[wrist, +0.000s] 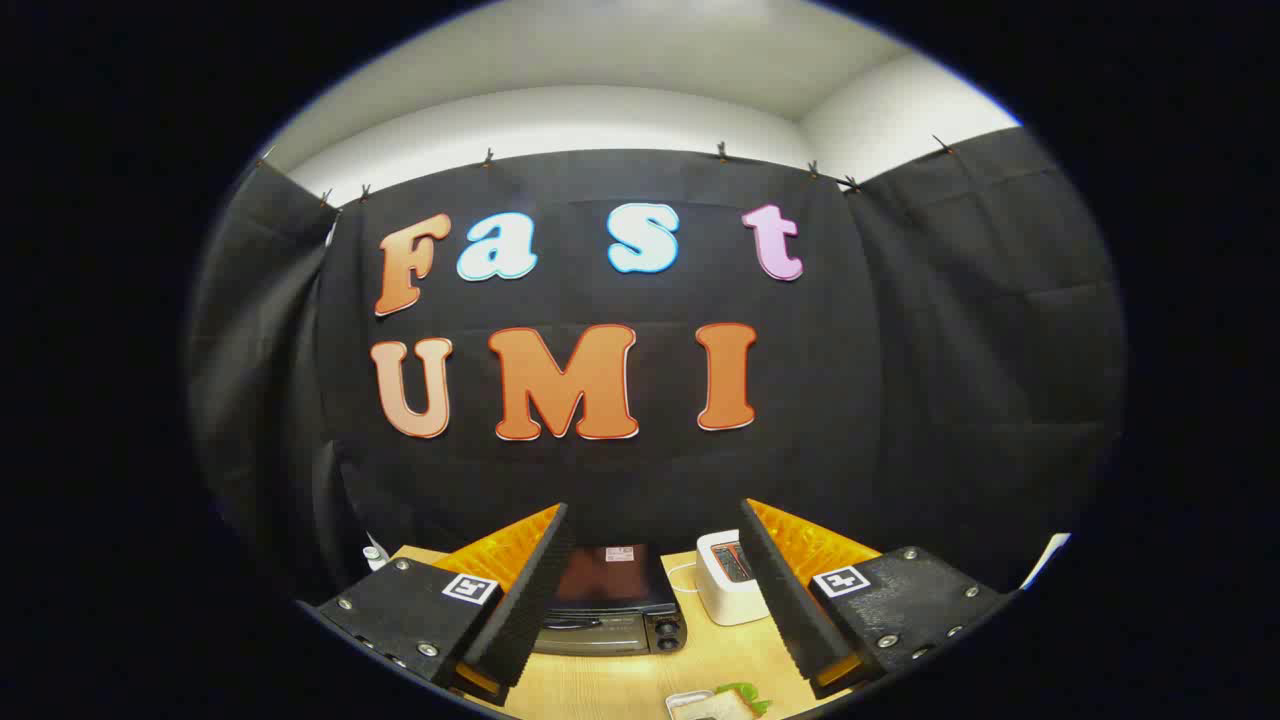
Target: Open the toaster oven, put the food inside, and close the toaster oven door.
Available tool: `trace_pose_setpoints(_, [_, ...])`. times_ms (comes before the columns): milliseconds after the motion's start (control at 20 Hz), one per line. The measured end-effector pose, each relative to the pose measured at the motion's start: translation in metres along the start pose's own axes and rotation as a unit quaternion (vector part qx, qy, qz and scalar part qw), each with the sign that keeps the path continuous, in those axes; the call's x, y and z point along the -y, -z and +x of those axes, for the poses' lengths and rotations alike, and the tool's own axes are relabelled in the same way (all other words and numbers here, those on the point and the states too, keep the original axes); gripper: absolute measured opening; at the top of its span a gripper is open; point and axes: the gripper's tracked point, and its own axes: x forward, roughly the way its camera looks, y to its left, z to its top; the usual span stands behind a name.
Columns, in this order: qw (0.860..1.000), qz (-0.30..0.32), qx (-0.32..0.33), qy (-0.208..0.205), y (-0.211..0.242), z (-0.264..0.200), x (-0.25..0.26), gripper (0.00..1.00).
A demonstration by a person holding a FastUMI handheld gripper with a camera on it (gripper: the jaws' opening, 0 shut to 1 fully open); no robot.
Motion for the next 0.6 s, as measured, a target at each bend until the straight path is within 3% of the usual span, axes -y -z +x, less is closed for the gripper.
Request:
trace_pose_setpoints(250, [0.999, 0.007, -0.004, -0.045, 0.01, 0.01, -0.027, 0.99])
trace_pose_setpoints(600, [0.999, 0.02, -0.021, -0.035, 0.02, 0.012, -0.018, 0.99])
